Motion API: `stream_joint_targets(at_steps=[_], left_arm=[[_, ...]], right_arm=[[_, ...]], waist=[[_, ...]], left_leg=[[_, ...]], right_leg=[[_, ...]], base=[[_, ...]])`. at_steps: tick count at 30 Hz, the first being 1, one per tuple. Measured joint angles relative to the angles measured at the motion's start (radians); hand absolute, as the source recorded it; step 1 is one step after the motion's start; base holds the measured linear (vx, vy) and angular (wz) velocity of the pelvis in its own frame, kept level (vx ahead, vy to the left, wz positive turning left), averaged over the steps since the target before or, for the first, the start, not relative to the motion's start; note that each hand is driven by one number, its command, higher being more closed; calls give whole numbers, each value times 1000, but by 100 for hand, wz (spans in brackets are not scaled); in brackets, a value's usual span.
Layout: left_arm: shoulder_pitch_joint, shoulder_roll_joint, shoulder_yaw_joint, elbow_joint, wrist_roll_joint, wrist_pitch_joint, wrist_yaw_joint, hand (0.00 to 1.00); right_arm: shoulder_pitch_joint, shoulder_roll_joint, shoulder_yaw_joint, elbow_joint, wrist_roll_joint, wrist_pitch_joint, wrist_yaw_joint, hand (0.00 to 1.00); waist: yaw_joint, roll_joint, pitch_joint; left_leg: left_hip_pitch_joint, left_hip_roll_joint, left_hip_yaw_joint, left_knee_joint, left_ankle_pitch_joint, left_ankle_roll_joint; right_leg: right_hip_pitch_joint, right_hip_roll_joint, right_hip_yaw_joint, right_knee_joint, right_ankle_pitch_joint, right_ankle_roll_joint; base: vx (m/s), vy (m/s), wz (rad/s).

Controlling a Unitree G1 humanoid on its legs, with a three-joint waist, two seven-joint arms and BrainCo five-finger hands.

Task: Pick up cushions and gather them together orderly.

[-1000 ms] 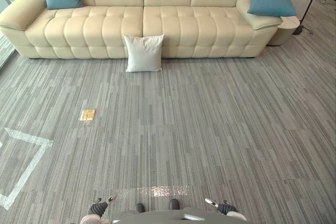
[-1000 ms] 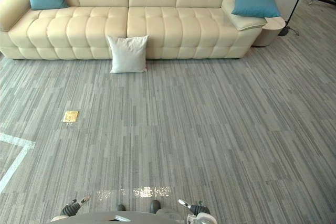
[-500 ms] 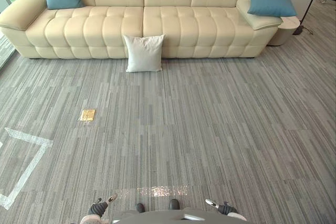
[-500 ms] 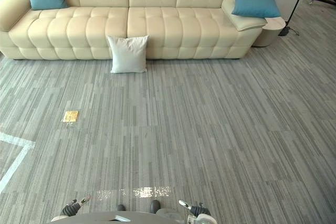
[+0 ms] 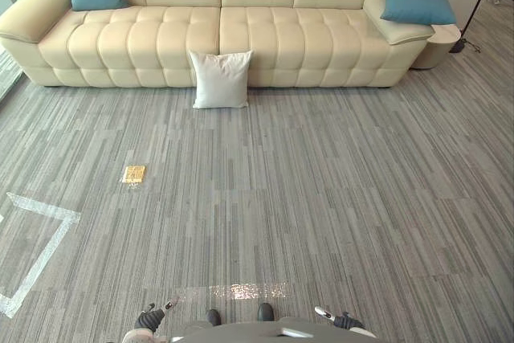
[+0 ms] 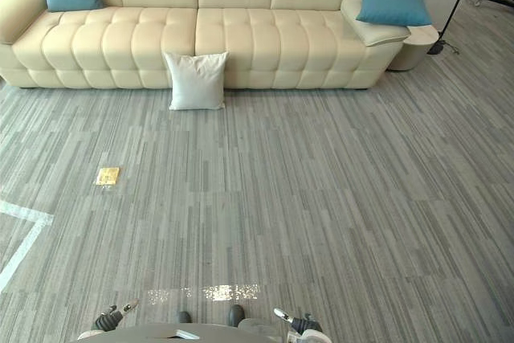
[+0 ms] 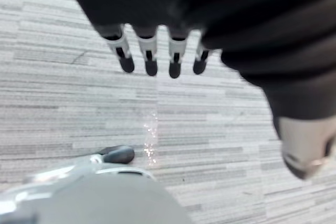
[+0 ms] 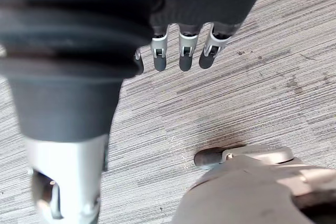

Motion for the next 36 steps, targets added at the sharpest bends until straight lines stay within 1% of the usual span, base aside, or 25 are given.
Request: stream_joint_targets(at_steps=[7,9,10,11,12,13,14,15,16,17,19,20,22,23,24,25,26,27,28,29,31,33,34,35,36], left_arm=[[-7,2,-1,0,-2,3,0,0],[-13,2,0,-1,-4,4,0,0],[-17,2,0,-2,-12,5,0,0],[-20,4,1,-4,-22,6,0,0],[-23,5,2,-4,-23,6,0,0],[-32,11,10,-5,-35,7,-1,0],[-31,17,24,-22,-42,7,-1,0],[-29,17,34,-30,-42,8,-1,0],[-25,11,56,-50,-43,8,-1,0],[-18,-8,76,-64,-58,8,1,0],[-14,-22,89,-72,-74,8,2,0],[-10,-29,89,-72,-82,8,2,0],[9,-42,89,-71,-82,8,2,0],[12,-43,89,-70,-82,9,2,0],[13,-44,88,-71,-82,10,2,0],[14,-48,86,-71,-82,9,2,0],[15,-51,85,-70,-82,9,2,0],[22,-44,86,-69,-84,9,1,0],[12,-35,83,-69,-83,8,2,0],[1,-31,81,-68,-83,7,2,0],[-15,-13,81,-67,-82,6,0,0],[-16,-13,83,-68,-82,6,0,0],[-16,-14,86,-63,-82,6,0,0],[-17,-12,86,-59,-82,7,0,0],[-14,-8,84,-57,-81,8,0,0]], right_arm=[[0,1,-2,-5,3,0,0,0],[0,1,-17,-7,10,-1,0,0],[0,4,-26,-7,19,-1,0,0],[1,6,-28,-8,21,-1,-1,0],[4,9,-30,-10,24,-2,0,0],[11,18,-31,-34,40,-1,-1,0],[15,34,-33,-47,42,-3,-1,0],[18,34,-33,-49,44,-3,-2,0],[30,39,-31,-64,49,-2,-2,0],[46,38,-28,-91,56,-3,-4,0],[47,27,-30,-109,59,-2,-5,0],[47,20,-29,-114,59,-1,-4,0],[41,18,-27,-113,59,-1,-5,0],[34,17,-25,-113,59,-1,-5,0],[35,15,-23,-111,59,-1,-5,0],[34,10,-21,-108,59,-1,-5,0],[33,5,-19,-107,59,-1,-5,0],[30,0,-14,-87,59,-2,-5,0],[3,2,-14,-64,59,-1,-5,0],[-2,7,-15,-64,59,-2,-4,0],[-5,25,-21,-64,58,-2,-3,0],[-5,32,-23,-66,58,-4,0,0],[-6,37,-23,-68,58,-12,2,0],[-6,39,-23,-68,58,-15,2,0],[-6,40,-26,-67,58,-17,3,0]], waist=[[-9,2,9],[-9,5,13],[-9,5,20],[-10,3,25],[-10,1,28],[-16,-5,35],[-11,-24,48],[-8,-29,50],[2,-34,56],[15,-24,64],[13,6,67],[17,17,66],[27,17,67],[30,18,68],[35,19,68],[45,25,70],[50,32,70],[62,29,65],[61,13,64],[55,9,62],[50,-21,53],[56,-26,47],[61,-29,42],[62,-31,38],[58,-34,26]], left_leg=[[-29,2,-6,0,1,-3],[-39,6,-6,3,-8,-19],[-50,11,-3,27,-23,-37],[-66,19,2,67,-46,-57],[-79,25,6,98,-60,-64],[-104,38,38,184,-89,-91],[-146,50,90,309,-95,-97],[-167,57,106,361,-97,-95],[-222,77,134,496,-108,-91],[-284,119,156,635,-169,-80],[-336,150,165,691,-207,-67],[-372,155,165,681,-214,-63],[-422,142,161,600,-200,-62],[-436,132,157,541,-176,-65],[-451,112,141,434,-123,-69],[-457,97,121,295,-51,-82],[-465,98,109,246,-14,-80],[-462,92,115,282,84,-47],[-491,85,119,343,47,-5],[-508,83,119,369,21,4],[-513,55,151,443,-32,70],[-506,51,170,504,-94,84],[-485,46,182,514,-127,85],[-471,42,189,509,-138,85],[-444,31,196,495,-164,81]], right_leg=[[-25,0,-15,5,-5,-5],[-32,4,-19,12,-20,-4],[-41,5,-21,41,-39,-10],[-52,4,-25,78,-64,-14],[-59,3,-32,101,-80,-19],[-70,-4,-44,155,-120,-28],[-77,-19,-47,203,-159,-34],[-76,-23,-45,215,-169,-37],[-66,-32,-40,239,-189,-43],[-55,-30,-41,265,-216,-46],[-32,-29,-34,281,-248,-48],[-19,-38,-22,282,-270,-51],[-3,-60,12,276,-293,-42],[8,-71,19,268,-301,-34],[28,-85,34,254,-314,-19],[57,-99,54,226,-328,-2],[74,-101,68,208,-336,8],[96,-117,98,185,-354,10],[97,-131,113,176,-324,-9],[91,-129,122,180,-296,-7],[76,-169,130,220,-253,4],[64,-189,138,285,-238,20],[49,-198,156,342,-227,39],[35,-202,166,378,-221,50],[-16,-210,184,496,-201,103]], base=[[-5,-10,3],[3,-37,2],[8,-53,4],[22,-59,8],[62,-72,25],[66,-74,30],[46,-87,26],[67,-125,7],[97,-136,-3],[126,-115,-2],[167,1,1],[262,97,-10],[294,152,-40],[331,190,-46],[382,250,-46],[396,282,-52],[454,357,-77],[478,334,-72],[491,312,-55],[491,245,-18],[527,257,-1],[469,215,-22],[316,141,-33],[383,160,-32],[281,104,-23]])
